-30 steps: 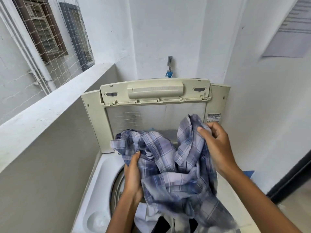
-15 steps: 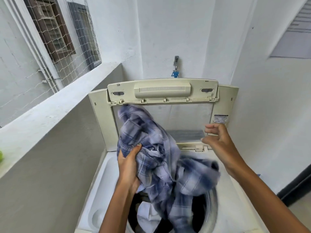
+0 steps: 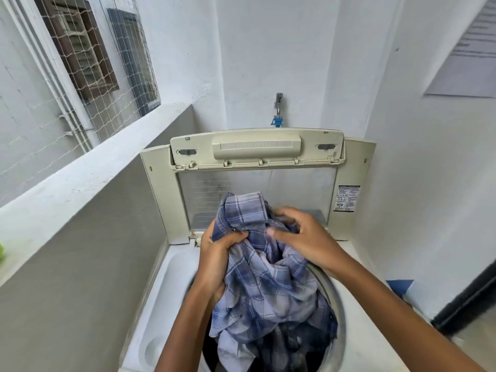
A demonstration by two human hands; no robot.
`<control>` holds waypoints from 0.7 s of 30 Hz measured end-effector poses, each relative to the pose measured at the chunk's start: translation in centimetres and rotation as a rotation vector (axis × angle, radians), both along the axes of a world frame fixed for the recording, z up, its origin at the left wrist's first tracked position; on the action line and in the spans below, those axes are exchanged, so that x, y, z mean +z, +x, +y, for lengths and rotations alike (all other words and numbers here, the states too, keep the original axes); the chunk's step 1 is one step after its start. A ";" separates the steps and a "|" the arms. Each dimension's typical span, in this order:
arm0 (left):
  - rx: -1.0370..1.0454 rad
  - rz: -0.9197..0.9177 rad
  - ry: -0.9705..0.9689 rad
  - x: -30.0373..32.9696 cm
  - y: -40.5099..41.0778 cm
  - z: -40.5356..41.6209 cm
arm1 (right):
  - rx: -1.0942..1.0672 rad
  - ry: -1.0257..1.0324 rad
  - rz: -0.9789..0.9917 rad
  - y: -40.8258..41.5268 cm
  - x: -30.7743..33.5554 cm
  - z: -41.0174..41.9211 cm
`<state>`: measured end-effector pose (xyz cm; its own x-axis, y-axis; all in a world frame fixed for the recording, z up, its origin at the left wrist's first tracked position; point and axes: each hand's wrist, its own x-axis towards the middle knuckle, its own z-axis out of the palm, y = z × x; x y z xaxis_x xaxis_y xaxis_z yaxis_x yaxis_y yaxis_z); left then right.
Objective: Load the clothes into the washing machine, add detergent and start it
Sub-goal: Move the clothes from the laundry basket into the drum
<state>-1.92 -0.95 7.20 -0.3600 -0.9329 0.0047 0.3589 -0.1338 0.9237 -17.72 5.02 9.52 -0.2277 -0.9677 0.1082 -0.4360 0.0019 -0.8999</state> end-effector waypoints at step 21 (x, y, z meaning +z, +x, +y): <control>-0.328 -1.093 -0.238 -3.2 4.1 -2.8 | -0.196 -0.094 -0.339 -1.5 6.0 -1.7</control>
